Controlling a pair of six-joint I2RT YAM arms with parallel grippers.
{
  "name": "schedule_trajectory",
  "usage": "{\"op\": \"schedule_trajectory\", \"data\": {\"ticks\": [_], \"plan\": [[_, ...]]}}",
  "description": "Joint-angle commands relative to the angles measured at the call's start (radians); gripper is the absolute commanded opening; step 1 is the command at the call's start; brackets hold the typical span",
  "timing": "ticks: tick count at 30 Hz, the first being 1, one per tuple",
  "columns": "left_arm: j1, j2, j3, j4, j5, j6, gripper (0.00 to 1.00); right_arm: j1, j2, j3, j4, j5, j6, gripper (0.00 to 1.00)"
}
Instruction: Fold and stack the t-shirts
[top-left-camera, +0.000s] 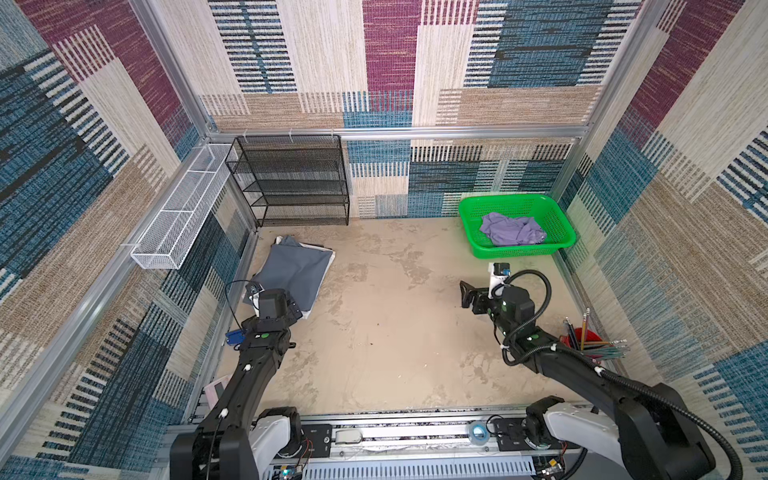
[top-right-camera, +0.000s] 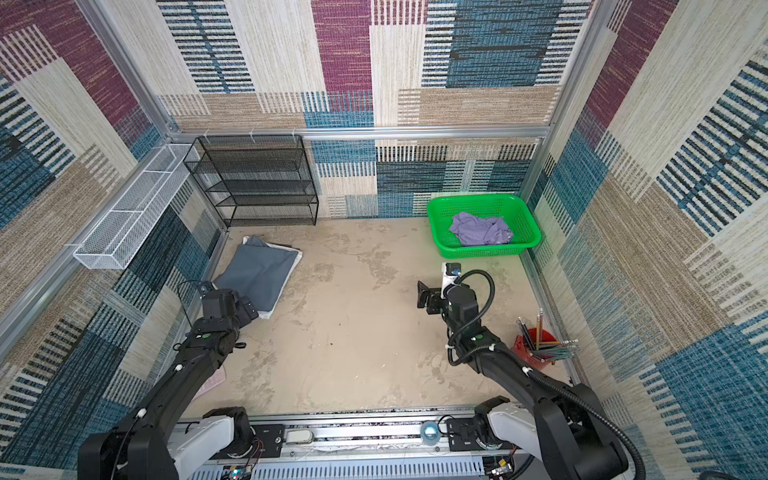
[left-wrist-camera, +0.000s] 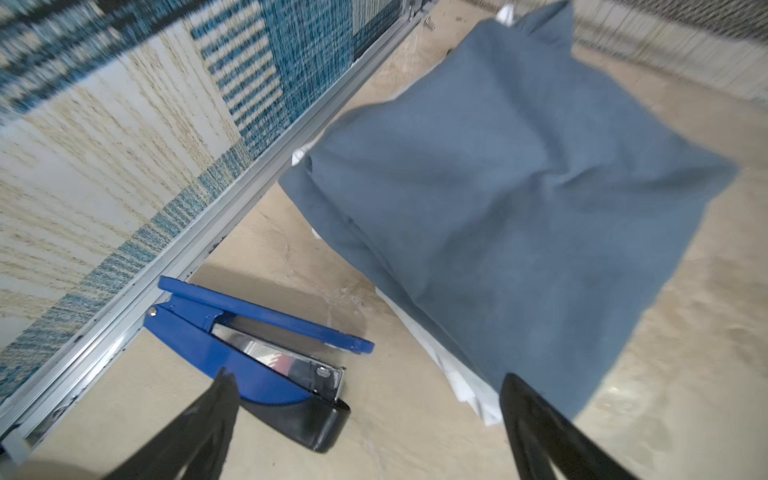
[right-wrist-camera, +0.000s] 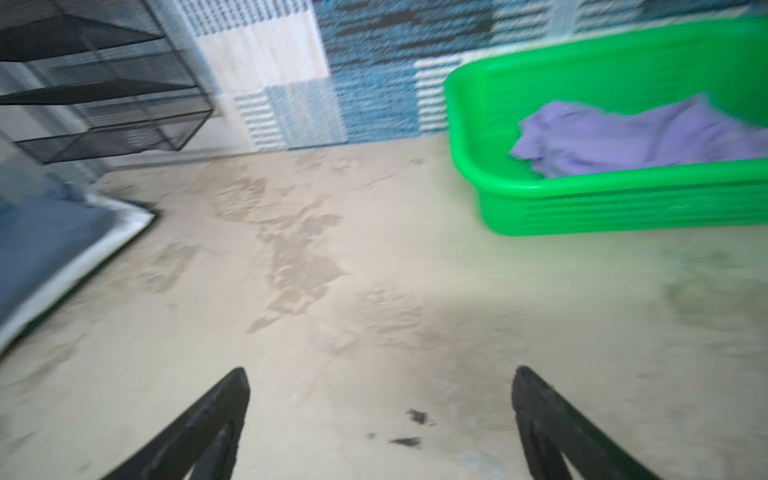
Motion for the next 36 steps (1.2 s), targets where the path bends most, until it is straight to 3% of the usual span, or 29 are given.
{"op": "schedule_trajectory", "data": {"ticks": [1,3,5,9,11,12,14,16,19,22,25,28,30,33,34,36], "plan": [[-0.010,0.081,-0.070,0.362,-0.003,0.114,0.98,-0.032,0.032,-0.112,0.394,0.193,-0.174,0.99],[-0.010,0.156,-0.105,0.531,0.043,0.163,0.99,-0.083,0.118,-0.141,0.511,0.132,-0.164,0.99],[-0.011,0.196,-0.067,0.524,0.112,0.193,0.98,-0.134,0.222,-0.153,0.636,0.071,-0.147,0.99],[-0.012,0.282,-0.071,0.694,0.193,0.254,0.98,-0.186,0.296,-0.069,0.567,-0.117,-0.150,0.99],[-0.012,0.380,-0.118,0.917,0.205,0.282,0.98,-0.199,0.294,-0.070,0.567,-0.174,-0.157,0.99],[-0.015,0.390,-0.120,0.902,0.262,0.295,0.98,-0.200,0.274,-0.097,0.602,-0.178,-0.160,0.99],[-0.020,0.437,-0.148,1.018,0.272,0.315,0.98,-0.201,0.191,-0.204,0.703,-0.163,-0.149,0.99],[-0.020,0.417,-0.148,0.978,0.274,0.304,0.98,-0.215,0.161,-0.258,0.778,-0.105,-0.119,0.99],[-0.020,0.434,-0.123,0.962,0.270,0.311,0.98,-0.260,0.209,-0.184,0.687,-0.200,-0.103,0.99],[-0.020,0.420,-0.131,0.951,0.269,0.306,0.99,-0.258,0.207,-0.191,0.708,-0.275,-0.130,0.99],[-0.020,0.402,-0.232,1.129,0.204,0.283,0.99,-0.258,0.130,-0.276,0.772,-0.182,-0.107,0.99],[-0.026,0.356,-0.302,1.241,0.217,0.305,0.99,-0.258,0.076,-0.276,0.702,-0.164,-0.171,0.99],[-0.030,0.223,-0.293,1.096,0.183,0.288,0.99,-0.258,0.051,-0.262,0.649,-0.165,-0.172,0.99],[-0.028,-0.057,-0.109,0.506,0.226,0.272,0.99,-0.258,0.034,-0.241,0.601,-0.165,-0.137,0.99],[-0.028,-0.101,-0.030,0.351,0.216,0.242,0.99,-0.258,0.037,-0.232,0.593,-0.164,-0.130,0.99],[-0.028,-0.095,0.043,0.264,0.225,0.215,0.99,-0.260,0.062,-0.218,0.591,-0.166,-0.122,0.99]]}}
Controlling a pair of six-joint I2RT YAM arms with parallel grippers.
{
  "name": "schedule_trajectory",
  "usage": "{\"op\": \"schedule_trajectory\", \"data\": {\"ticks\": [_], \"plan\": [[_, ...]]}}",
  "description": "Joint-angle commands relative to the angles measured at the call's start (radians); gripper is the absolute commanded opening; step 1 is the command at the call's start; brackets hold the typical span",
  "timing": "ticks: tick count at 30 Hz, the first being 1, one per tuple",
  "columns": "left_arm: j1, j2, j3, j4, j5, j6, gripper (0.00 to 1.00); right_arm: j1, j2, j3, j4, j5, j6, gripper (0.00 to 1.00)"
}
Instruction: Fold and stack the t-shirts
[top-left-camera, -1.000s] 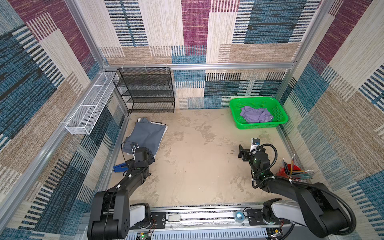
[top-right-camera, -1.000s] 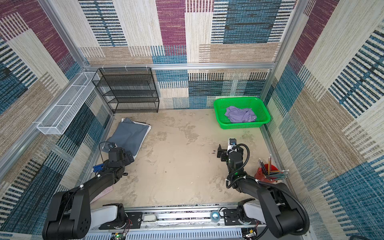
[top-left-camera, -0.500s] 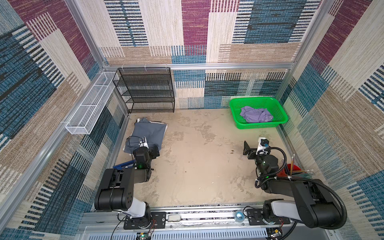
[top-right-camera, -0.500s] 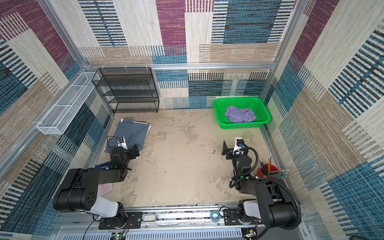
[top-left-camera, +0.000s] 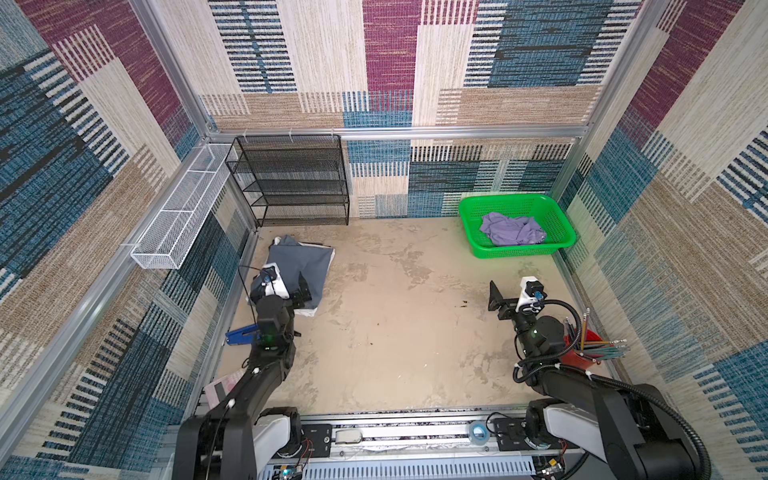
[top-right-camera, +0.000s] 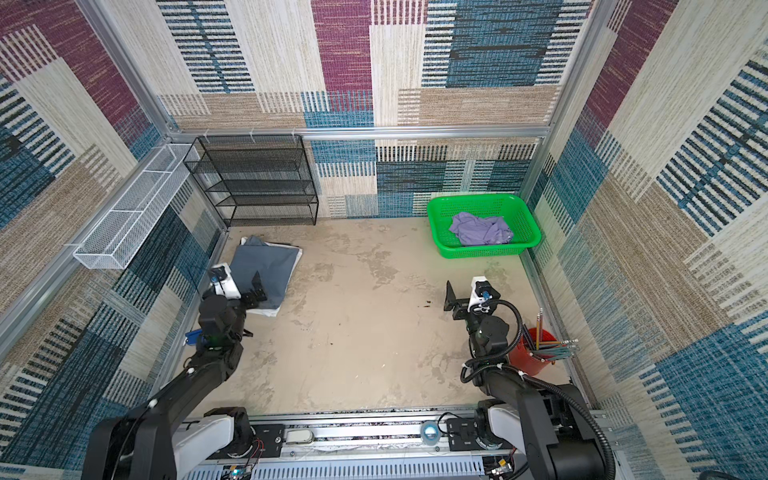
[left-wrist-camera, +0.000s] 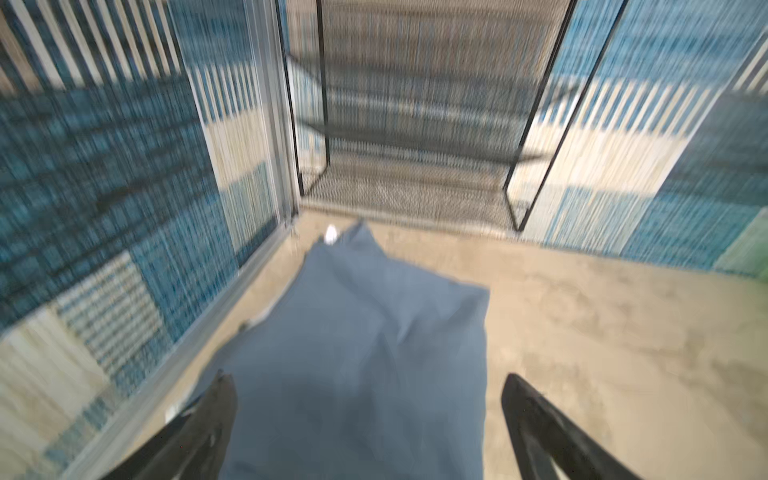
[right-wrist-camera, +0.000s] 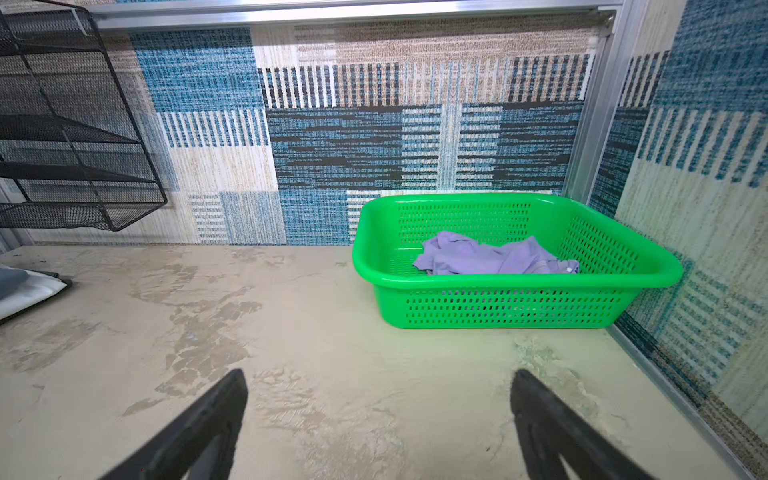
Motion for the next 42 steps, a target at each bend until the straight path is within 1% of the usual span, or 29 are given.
{"op": "schedule_trajectory", "data": {"ticks": [1,3,5,7,10,14,16,17,19,21,24,27,30,33,35,37,40,41,42], "plan": [[0.003,0.026,0.120,-0.410,0.019,-0.091,0.99,0.000,0.039,0.025,-0.023,0.010,0.021,0.99],[0.016,0.165,0.227,-0.536,0.095,-0.127,0.99,0.000,0.080,0.038,-0.019,0.003,0.025,0.99],[0.018,0.319,0.327,-0.647,0.165,-0.143,0.95,0.000,0.098,0.049,-0.041,0.002,0.030,0.99],[0.020,0.439,0.411,-0.753,0.182,-0.149,0.93,0.000,0.098,0.062,-0.078,0.008,0.033,0.99],[0.028,0.557,0.500,-0.862,0.183,-0.156,0.85,-0.002,0.099,0.070,-0.096,0.028,0.035,0.99],[0.038,0.636,0.549,-0.962,0.171,-0.166,0.78,-0.003,0.105,0.084,-0.124,0.000,0.029,0.99],[0.045,0.651,0.550,-0.998,0.176,-0.170,0.71,-0.003,0.109,0.088,-0.128,-0.005,0.027,0.99],[0.047,0.652,0.546,-1.013,0.176,-0.173,0.68,-0.005,0.110,0.090,-0.128,-0.006,0.021,0.99],[0.048,0.630,0.525,-1.023,0.182,-0.179,0.64,-0.005,0.115,0.092,-0.129,-0.002,0.014,0.99],[0.048,0.593,0.494,-1.018,0.181,-0.187,0.63,-0.005,0.122,0.099,-0.133,-0.003,0.011,0.99],[0.048,0.533,0.448,-0.991,0.173,-0.202,0.63,-0.005,0.136,0.114,-0.147,-0.001,0.011,0.99],[0.049,0.485,0.409,-0.946,0.185,-0.207,0.64,-0.006,0.153,0.132,-0.164,0.037,0.024,0.99],[0.054,0.454,0.390,-0.879,0.191,-0.188,0.68,-0.011,0.170,0.146,-0.166,0.065,0.034,0.99],[0.067,0.404,0.341,-0.748,0.186,-0.175,0.71,-0.012,0.177,0.142,-0.140,0.073,0.030,0.99],[0.068,0.367,0.289,-0.625,0.135,-0.152,0.77,-0.014,0.163,0.134,-0.149,0.093,0.027,0.99],[0.068,0.339,0.218,-0.460,0.116,-0.122,0.81,-0.017,0.125,0.118,-0.180,0.088,0.031,0.99],[0.067,0.343,0.133,-0.230,0.131,-0.072,0.85,-0.020,0.067,0.087,-0.208,0.042,0.054,0.99],[0.065,0.357,0.139,-0.240,0.121,-0.048,0.87,-0.021,0.058,0.080,-0.203,0.035,0.056,0.99],[0.066,0.375,0.131,-0.213,0.103,-0.045,0.89,-0.022,0.058,0.077,-0.197,0.034,0.057,0.99]]}}
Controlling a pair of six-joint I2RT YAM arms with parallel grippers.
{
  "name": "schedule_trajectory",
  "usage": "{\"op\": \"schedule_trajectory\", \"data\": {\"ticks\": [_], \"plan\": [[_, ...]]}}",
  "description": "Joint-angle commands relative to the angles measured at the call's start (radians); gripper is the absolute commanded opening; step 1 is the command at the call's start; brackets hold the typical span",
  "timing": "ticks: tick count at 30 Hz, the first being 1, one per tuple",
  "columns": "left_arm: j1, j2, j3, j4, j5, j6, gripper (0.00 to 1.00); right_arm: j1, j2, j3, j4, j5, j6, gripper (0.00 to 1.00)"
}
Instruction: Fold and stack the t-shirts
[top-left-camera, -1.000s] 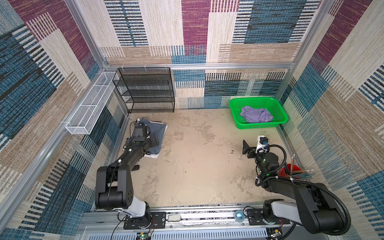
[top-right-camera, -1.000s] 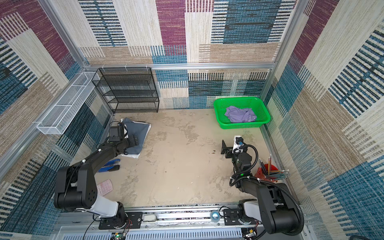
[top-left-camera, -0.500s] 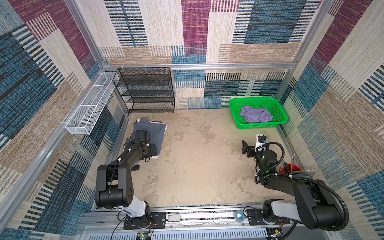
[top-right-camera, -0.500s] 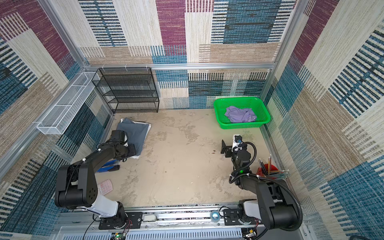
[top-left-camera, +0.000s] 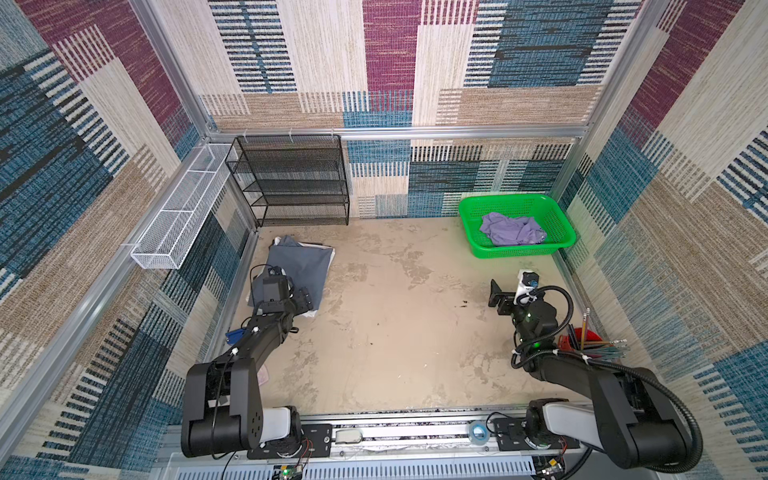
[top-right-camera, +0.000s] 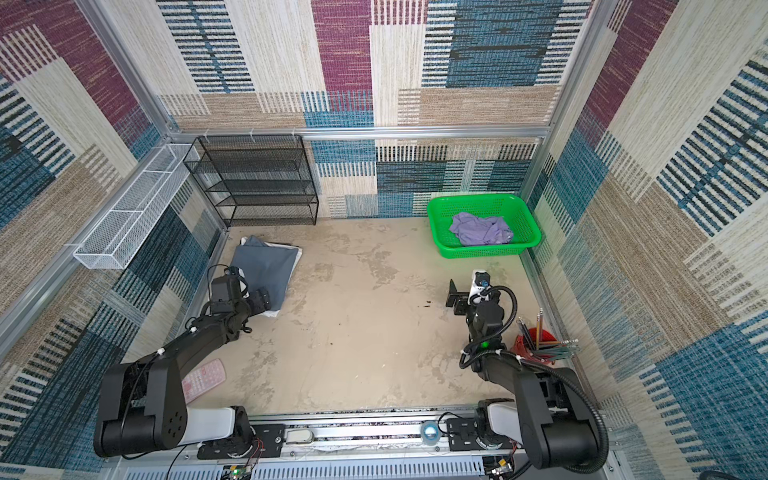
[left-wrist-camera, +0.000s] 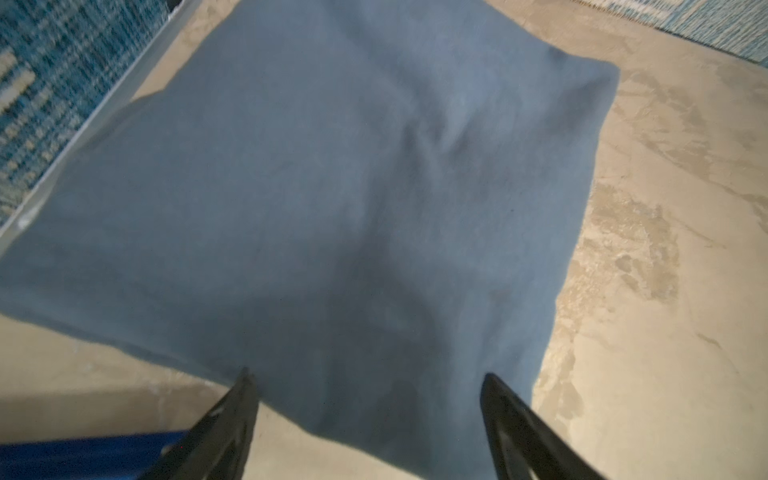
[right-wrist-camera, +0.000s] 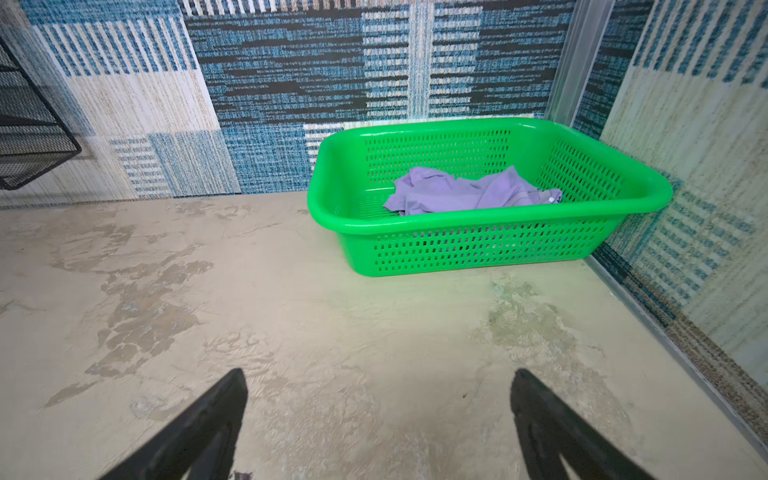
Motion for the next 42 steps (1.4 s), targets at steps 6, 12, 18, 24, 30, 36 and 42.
{"op": "schedule_trajectory", "data": {"ticks": [6,12,18,24,30,36,42], "plan": [[-0.003,0.046,-0.178,0.555,-0.016,0.113,0.98,-0.051,0.061,-0.010,0.141,-0.068,0.028,0.99],[-0.005,0.108,-0.176,0.608,0.052,0.139,0.99,-0.052,0.116,0.013,0.190,-0.153,0.000,0.99],[-0.008,0.156,-0.195,0.684,0.085,0.154,0.98,-0.052,0.123,-0.062,0.373,-0.117,-0.061,0.99],[-0.009,0.167,-0.197,0.708,0.104,0.165,0.99,-0.053,0.349,-0.078,0.640,-0.135,-0.086,0.99],[-0.009,0.169,-0.195,0.706,0.105,0.165,0.98,-0.064,0.328,-0.010,0.472,-0.157,-0.080,0.99],[-0.009,0.167,-0.197,0.708,0.105,0.166,0.98,-0.066,0.330,0.002,0.456,-0.085,-0.052,0.99],[-0.009,0.169,-0.195,0.704,0.105,0.165,0.98,-0.066,0.337,0.019,0.432,-0.093,-0.052,0.99]]}}
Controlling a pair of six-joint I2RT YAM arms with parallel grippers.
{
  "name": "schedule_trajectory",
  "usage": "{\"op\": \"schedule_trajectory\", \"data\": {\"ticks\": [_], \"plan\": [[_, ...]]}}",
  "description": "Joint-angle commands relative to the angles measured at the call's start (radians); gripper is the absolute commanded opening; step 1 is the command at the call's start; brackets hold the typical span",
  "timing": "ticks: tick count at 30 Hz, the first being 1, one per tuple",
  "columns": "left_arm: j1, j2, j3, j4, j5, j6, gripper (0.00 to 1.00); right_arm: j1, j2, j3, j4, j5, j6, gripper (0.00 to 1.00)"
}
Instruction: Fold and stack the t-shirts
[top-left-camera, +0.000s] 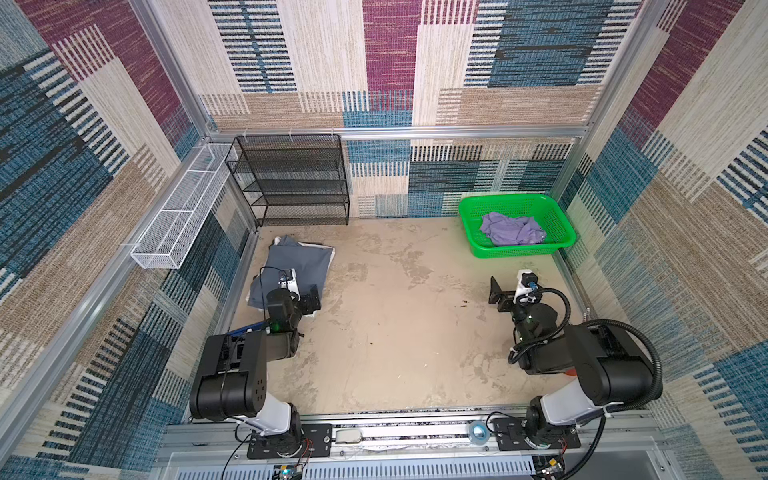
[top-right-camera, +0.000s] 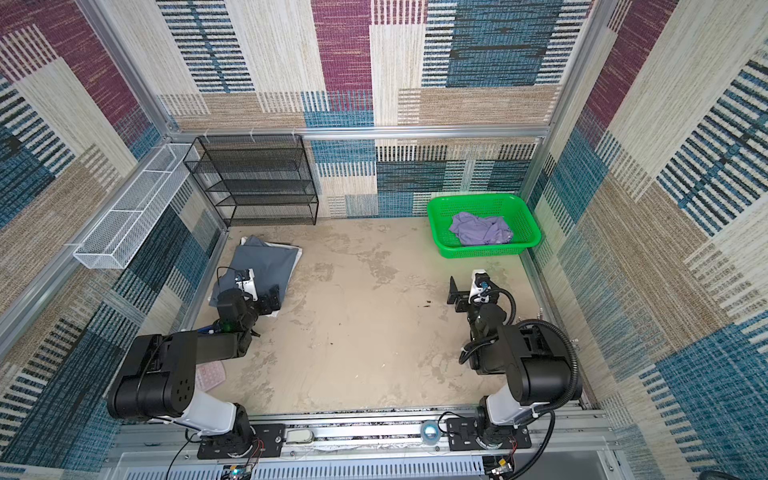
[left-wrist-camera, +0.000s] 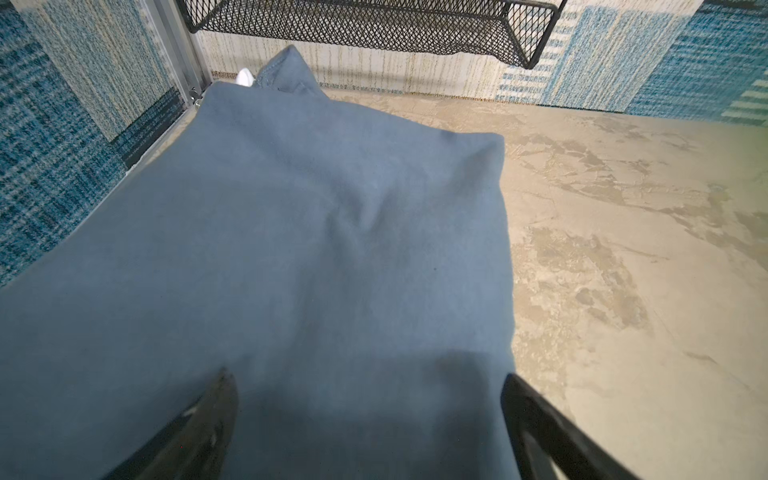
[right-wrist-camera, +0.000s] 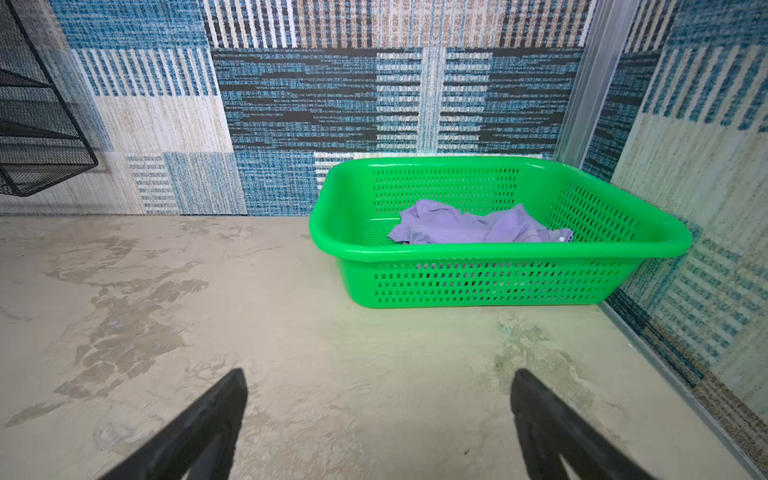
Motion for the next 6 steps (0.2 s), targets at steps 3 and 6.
{"op": "schedule_trajectory", "data": {"ticks": [3,6], "plan": [[-0.001,0.001,0.001,0.036,0.013,0.018,0.99,-0.002,0.000,0.003,0.011,0.004,0.008,0.99],[0.000,0.001,0.000,0.039,0.015,0.017,0.99,0.000,-0.001,-0.010,0.033,0.000,0.004,0.99]]}}
